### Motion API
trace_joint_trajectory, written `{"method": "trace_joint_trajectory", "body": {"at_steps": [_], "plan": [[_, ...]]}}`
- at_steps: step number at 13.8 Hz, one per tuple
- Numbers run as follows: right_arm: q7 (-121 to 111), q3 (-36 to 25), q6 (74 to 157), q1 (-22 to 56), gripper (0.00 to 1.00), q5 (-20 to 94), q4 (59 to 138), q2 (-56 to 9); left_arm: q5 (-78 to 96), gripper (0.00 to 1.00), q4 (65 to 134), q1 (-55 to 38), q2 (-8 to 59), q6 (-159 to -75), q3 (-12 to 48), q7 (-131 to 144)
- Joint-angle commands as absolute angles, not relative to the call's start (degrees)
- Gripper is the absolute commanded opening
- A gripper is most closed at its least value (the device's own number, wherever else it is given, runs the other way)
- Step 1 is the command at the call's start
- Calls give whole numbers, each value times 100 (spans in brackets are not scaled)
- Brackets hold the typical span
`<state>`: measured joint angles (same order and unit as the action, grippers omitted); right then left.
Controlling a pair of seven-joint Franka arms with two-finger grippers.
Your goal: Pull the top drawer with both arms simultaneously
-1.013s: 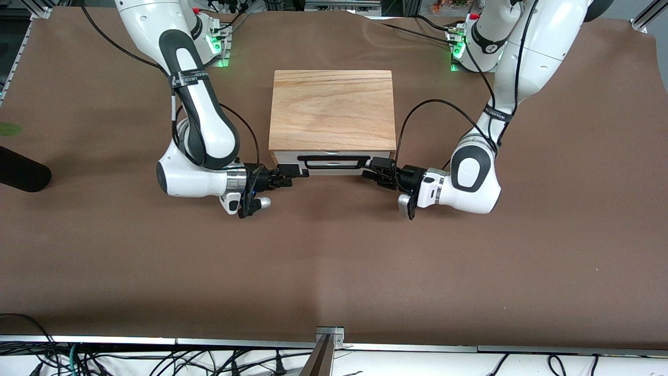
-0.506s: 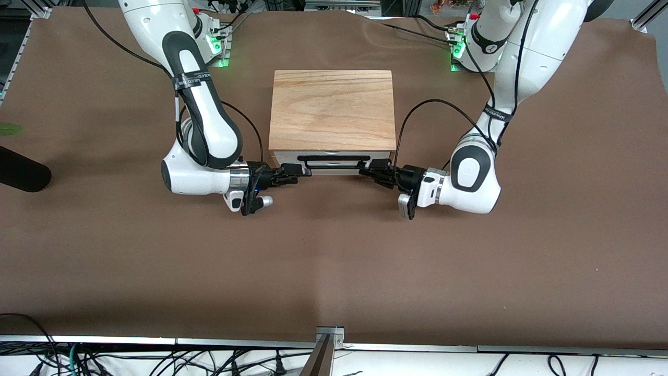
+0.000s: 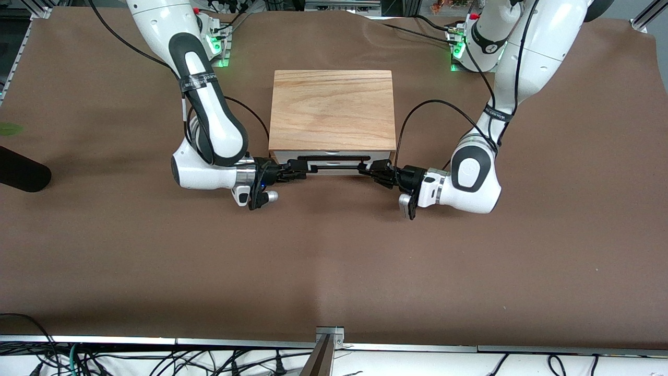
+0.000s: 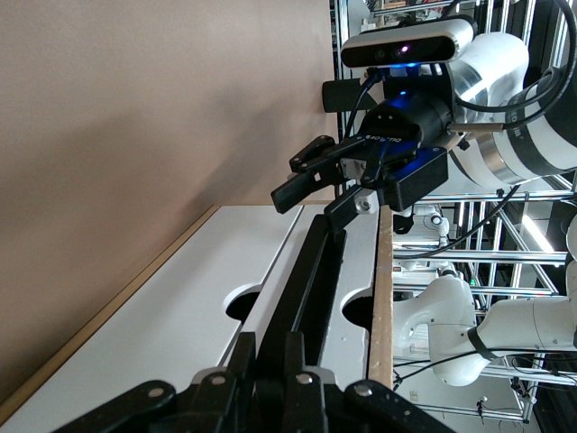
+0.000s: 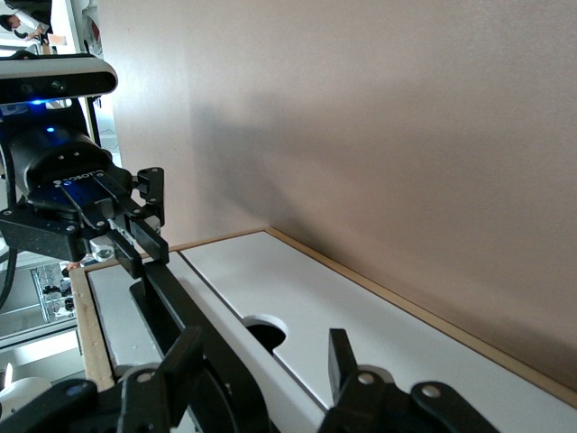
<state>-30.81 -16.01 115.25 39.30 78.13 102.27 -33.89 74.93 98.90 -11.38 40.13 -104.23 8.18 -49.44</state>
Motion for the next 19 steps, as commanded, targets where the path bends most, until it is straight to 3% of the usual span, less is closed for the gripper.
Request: {"method": "trace_joint_trajectory", "body": {"at_steps": [1,5,12,19], "plan": [[-3226,-1591,11646,4025,55,7980,10415,-3235,7708,10,10072,-1178,3876,-10424,791,-5098],[-3217,-1591,11646,4025,35,7989,10415,-3217,7708,10,10063,-1178,3894,-10433,800,-5098],[-3217,-1591,11637,4017,9,8068,10397,-3234,7717,10,10002,-1178,3911,-10433,791,-5080],[-3191,-1591,11602,3973,10,8104,10345,-3278,7717,9,9932,-1178,3929,-10441,791,-5019]]}}
